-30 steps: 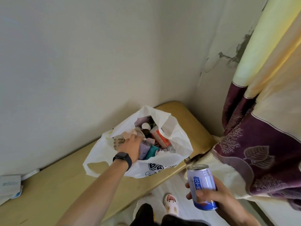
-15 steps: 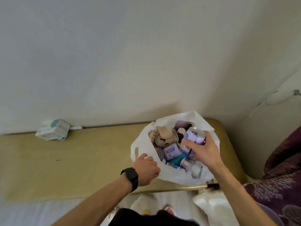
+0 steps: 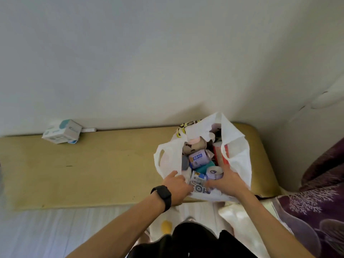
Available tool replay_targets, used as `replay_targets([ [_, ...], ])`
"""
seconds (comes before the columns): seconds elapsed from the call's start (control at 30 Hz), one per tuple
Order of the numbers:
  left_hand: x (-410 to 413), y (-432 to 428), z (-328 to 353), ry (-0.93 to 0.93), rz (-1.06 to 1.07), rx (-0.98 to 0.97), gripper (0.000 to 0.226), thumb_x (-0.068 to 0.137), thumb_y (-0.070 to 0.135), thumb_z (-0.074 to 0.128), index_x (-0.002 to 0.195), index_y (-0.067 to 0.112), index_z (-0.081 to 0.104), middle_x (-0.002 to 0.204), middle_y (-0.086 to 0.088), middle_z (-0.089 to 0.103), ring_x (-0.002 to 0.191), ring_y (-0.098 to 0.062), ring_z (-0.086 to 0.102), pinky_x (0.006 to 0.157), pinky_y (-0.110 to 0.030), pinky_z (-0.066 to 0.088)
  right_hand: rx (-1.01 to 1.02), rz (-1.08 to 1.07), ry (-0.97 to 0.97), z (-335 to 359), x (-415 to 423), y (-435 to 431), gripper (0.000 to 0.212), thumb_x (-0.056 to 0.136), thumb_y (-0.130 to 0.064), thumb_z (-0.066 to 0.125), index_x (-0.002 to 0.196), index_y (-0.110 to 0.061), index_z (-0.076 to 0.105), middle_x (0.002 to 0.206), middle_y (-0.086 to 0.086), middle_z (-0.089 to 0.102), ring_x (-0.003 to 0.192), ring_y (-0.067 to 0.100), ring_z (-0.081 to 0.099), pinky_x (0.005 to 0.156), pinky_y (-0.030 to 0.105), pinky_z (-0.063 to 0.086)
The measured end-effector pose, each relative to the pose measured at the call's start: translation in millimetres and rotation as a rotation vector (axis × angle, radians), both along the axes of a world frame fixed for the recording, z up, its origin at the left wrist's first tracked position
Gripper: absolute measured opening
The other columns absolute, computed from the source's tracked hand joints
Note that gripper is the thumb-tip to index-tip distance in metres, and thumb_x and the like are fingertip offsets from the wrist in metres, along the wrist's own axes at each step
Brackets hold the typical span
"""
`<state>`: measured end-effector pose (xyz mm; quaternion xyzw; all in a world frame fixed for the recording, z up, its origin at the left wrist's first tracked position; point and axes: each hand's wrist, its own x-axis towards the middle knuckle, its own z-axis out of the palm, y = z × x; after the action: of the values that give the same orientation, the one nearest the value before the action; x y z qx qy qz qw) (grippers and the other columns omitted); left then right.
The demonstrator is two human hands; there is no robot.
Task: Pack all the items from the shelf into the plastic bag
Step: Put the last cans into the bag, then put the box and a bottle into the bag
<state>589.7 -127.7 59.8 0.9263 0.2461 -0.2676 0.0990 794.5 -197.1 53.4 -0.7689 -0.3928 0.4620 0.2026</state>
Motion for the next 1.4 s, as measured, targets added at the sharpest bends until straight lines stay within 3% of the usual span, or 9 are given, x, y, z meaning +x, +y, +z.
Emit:
replay_targets([
  [0.1, -5, -7, 3, -0.052, -0.027, -0.012, 0.015, 0.099, 0.025, 0.047, 0.106, 0.023, 0.06, 0.093, -0.007, 0.068, 0.096, -0.03, 0.059, 0.093, -0.04, 0.035, -0.119, 0.048, -0.122, 0, 5, -8, 0.1, 0.067, -0.043, 0.083, 0.148, -0.035, 0.025, 0.104, -0.005, 0.062, 0.08, 0.008, 0.062, 0.051, 0.017, 0.046],
  [0.27, -3, 5, 16, -0.076, -0.019, 0.072, 0.022, 0.098, 0.03, 0.045, 0.109, 0.025, 0.063, 0.102, -0.003, 0.07, 0.104, -0.028, 0.058, 0.102, -0.043, 0.033, -0.068, -0.101, -0.164, 0, 4, 5, 0.064, 0.072, -0.038, 0.081, 0.123, -0.023, 0.044, 0.093, -0.004, 0.06, 0.079, 0.012, 0.06, 0.055, 0.025, 0.049],
  [0.43, -10, 19, 26, -0.051, -0.004, 0.113, 0.018, 0.097, 0.028, 0.048, 0.103, 0.026, 0.065, 0.104, -0.001, 0.069, 0.106, -0.027, 0.056, 0.101, -0.044, 0.033, -0.027, -0.124, -0.263, -1, 1, 34, 0.083, 0.076, -0.043, 0.077, 0.143, -0.019, 0.034, 0.129, 0.008, 0.06, 0.116, 0.029, 0.059, 0.095, 0.044, 0.052],
  [0.6, -8, 18, 37, -0.088, 0.014, 0.117, 0.017, 0.097, 0.028, 0.049, 0.1, 0.023, 0.064, 0.104, -0.003, 0.067, 0.104, -0.027, 0.056, 0.1, -0.044, 0.034, -0.093, -0.026, -0.454, 0, 4, 55, 0.085, 0.09, -0.04, 0.064, 0.153, -0.01, 0.015, 0.142, 0.015, 0.049, 0.124, 0.032, 0.054, 0.097, 0.042, 0.048],
  [0.73, -5, 18, 41, -0.113, 0.037, 0.186, 0.016, 0.095, 0.022, 0.051, 0.104, 0.022, 0.065, 0.11, -0.005, 0.063, 0.107, -0.027, 0.055, 0.102, -0.044, 0.031, -0.004, -0.06, -0.217, -10, 7, 49, 0.077, 0.091, -0.017, 0.066, 0.152, -0.011, 0.019, 0.14, 0.021, 0.049, 0.122, 0.037, 0.054, 0.097, 0.044, 0.048],
  [0.87, -12, 24, 38, -0.051, 0.031, 0.215, 0.022, 0.093, 0.019, 0.053, 0.114, 0.02, 0.061, 0.112, -0.004, 0.067, 0.109, -0.029, 0.054, 0.107, -0.048, 0.029, -0.055, 0.038, -0.235, -7, 13, 41, 0.09, 0.088, -0.013, 0.069, 0.156, -0.012, 0.009, 0.152, 0.019, 0.037, 0.134, 0.035, 0.044, 0.103, 0.038, 0.041],
  [1.0, -18, 29, 35, -0.048, 0.028, 0.222, 0.024, 0.095, 0.022, 0.048, 0.118, 0.02, 0.057, 0.106, -0.003, 0.069, 0.105, -0.029, 0.056, 0.105, -0.046, 0.028, -0.078, 0.022, -0.199, -5, 18, 40, 0.085, 0.091, -0.004, 0.063, 0.156, -0.011, 0.009, 0.149, 0.022, 0.04, 0.131, 0.038, 0.048, 0.089, 0.031, 0.042],
  [1.2, -24, 37, 48, -0.151, 0.004, 0.212, 0.047, 0.095, 0.055, 0.041, 0.122, 0.022, 0.06, 0.126, -0.003, 0.061, 0.12, -0.027, 0.049, 0.113, -0.047, 0.019, 0.058, 0.067, -0.258, 32, 5, 43, 0.06, 0.095, -0.027, 0.06, 0.149, -0.024, 0.033, 0.152, 0.007, 0.041, 0.138, 0.03, 0.04, 0.112, 0.042, 0.037],
  [1.4, -58, 63, 79, -0.478, 0.319, 0.365, 0.043, 0.094, 0.049, 0.036, 0.132, 0.038, 0.053, 0.142, 0.003, 0.05, 0.133, -0.022, 0.044, 0.115, -0.046, 0.025, 0.453, 0.131, -0.257, 102, -29, 47, 0.041, 0.1, -0.038, 0.05, 0.14, -0.038, 0.046, 0.149, -0.013, 0.045, 0.132, 0.013, 0.048, 0.104, 0.028, 0.041],
])
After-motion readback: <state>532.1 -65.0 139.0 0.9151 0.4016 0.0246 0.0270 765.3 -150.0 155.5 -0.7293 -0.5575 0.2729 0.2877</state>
